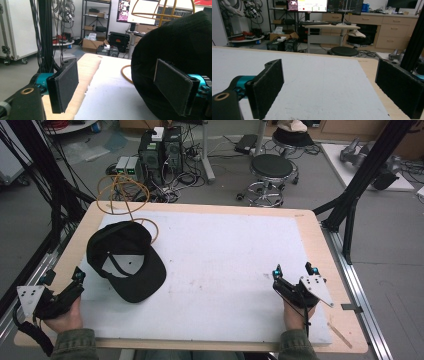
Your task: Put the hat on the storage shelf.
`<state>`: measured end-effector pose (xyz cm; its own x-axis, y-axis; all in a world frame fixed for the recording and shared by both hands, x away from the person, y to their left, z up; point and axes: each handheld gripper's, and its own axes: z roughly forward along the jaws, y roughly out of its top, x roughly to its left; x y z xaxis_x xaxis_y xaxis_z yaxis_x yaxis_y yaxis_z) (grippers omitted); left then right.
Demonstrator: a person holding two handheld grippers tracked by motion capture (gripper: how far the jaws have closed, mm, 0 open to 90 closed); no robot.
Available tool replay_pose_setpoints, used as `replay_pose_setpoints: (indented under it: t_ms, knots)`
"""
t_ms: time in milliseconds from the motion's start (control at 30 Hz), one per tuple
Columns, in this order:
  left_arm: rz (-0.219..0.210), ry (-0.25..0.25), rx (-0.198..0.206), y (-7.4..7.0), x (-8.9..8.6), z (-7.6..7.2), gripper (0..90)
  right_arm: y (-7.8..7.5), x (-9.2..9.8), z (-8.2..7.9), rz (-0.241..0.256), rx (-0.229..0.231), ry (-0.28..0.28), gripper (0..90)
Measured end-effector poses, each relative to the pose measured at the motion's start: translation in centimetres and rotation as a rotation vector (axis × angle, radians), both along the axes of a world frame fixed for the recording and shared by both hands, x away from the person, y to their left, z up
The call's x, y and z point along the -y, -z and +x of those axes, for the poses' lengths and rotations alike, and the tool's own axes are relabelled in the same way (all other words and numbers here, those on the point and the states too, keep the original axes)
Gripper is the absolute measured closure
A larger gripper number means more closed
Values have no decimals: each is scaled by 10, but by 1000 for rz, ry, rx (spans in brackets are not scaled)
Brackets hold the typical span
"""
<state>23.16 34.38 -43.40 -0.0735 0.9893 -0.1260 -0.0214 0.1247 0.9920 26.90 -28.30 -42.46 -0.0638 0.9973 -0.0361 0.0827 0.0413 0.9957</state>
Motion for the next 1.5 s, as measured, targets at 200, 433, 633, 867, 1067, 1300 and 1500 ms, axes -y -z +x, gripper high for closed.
replay_pose_setpoints:
  t_ms: [200,433,633,867,1067,1300,1500]
  knots:
    - [-19,6,-4,0,-3,0,200,1,2,2,13,-20,1,71]
    - [-36,-2,0,0,-6,-3,199,1,1,1,5,-14,1,72]
    - [-41,4,3,0,-6,-2,200,2,2,3,12,-33,5,71]
    - [-14,43,41,-11,3,-2,230,3,3,5,15,-49,-3,72]
    - [15,93,58,-27,14,-3,197,3,2,5,15,-39,-11,72]
    - [48,153,66,-44,31,-1,180,4,3,6,20,-55,-28,72]
    - [44,183,43,-57,42,5,183,4,1,6,13,-53,-40,72]
